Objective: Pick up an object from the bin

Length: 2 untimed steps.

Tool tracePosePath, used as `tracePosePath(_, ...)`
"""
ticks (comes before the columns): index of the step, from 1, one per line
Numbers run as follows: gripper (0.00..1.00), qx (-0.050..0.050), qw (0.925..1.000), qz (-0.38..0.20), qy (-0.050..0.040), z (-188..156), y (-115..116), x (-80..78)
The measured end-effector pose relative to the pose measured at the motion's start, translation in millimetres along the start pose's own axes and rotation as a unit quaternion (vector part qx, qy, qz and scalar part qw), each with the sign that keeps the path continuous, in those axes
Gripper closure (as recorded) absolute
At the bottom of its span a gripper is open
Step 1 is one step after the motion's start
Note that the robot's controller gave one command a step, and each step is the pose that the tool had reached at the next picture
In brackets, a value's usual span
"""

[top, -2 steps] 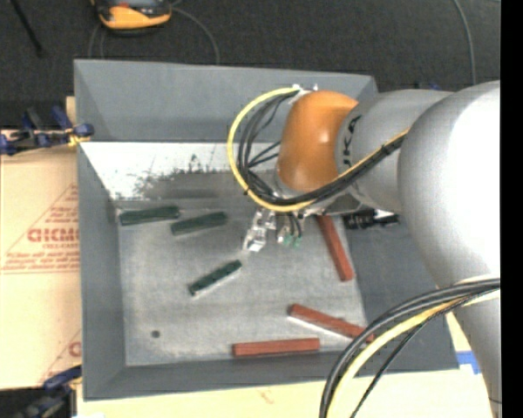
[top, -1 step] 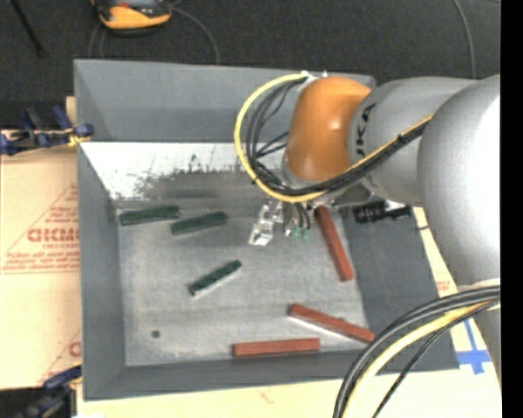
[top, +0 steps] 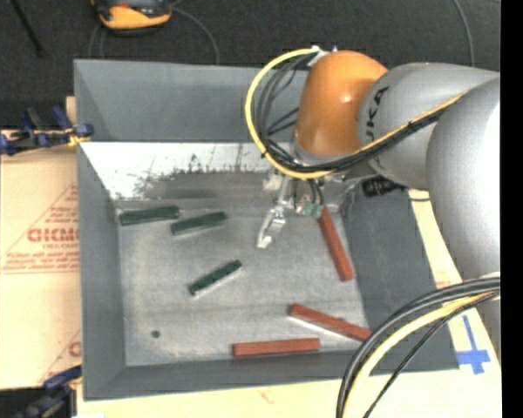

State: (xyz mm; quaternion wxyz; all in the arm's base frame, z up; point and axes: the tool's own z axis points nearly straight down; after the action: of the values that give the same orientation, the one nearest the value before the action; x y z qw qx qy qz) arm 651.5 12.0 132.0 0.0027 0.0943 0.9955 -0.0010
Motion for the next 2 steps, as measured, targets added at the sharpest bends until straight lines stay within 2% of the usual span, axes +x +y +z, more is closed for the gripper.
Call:
tracePosePath(1, 0.0, 0.0, 1.0, 0.0, -0.0003, 0, 0, -0.2)
tracePosePath(2, 1.0, -0.002, 0.9999, 0.016, 0.0071, 50, 47, 59.5)
